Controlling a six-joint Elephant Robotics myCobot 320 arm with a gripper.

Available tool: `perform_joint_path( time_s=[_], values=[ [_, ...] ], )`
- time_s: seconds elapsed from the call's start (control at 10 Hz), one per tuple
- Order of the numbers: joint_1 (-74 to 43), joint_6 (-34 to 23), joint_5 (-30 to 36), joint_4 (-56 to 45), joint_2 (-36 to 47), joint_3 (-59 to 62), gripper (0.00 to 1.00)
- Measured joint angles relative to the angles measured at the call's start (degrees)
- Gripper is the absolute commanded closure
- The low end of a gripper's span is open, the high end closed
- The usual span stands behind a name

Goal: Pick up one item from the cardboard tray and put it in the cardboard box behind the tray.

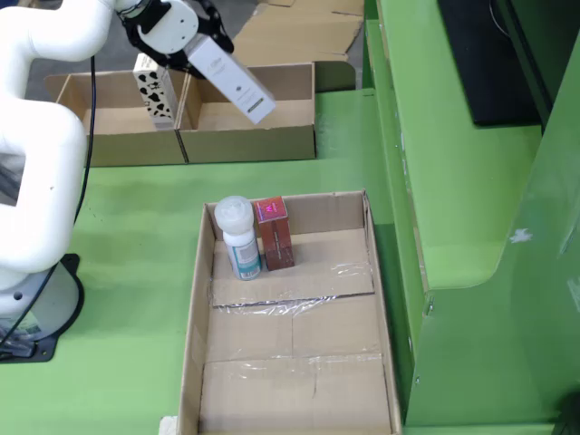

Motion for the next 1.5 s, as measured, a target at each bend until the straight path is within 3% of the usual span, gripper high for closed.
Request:
perform_joint_path(
  time_s=[0.9, 1.5],
  values=[
    [0.8, 0.0, 0.1, -23.1, 0.1, 0.3, 1.0],
    [0.9, 0.0, -0.1, -24.1, 0.1, 0.5, 1.0]
  ],
)
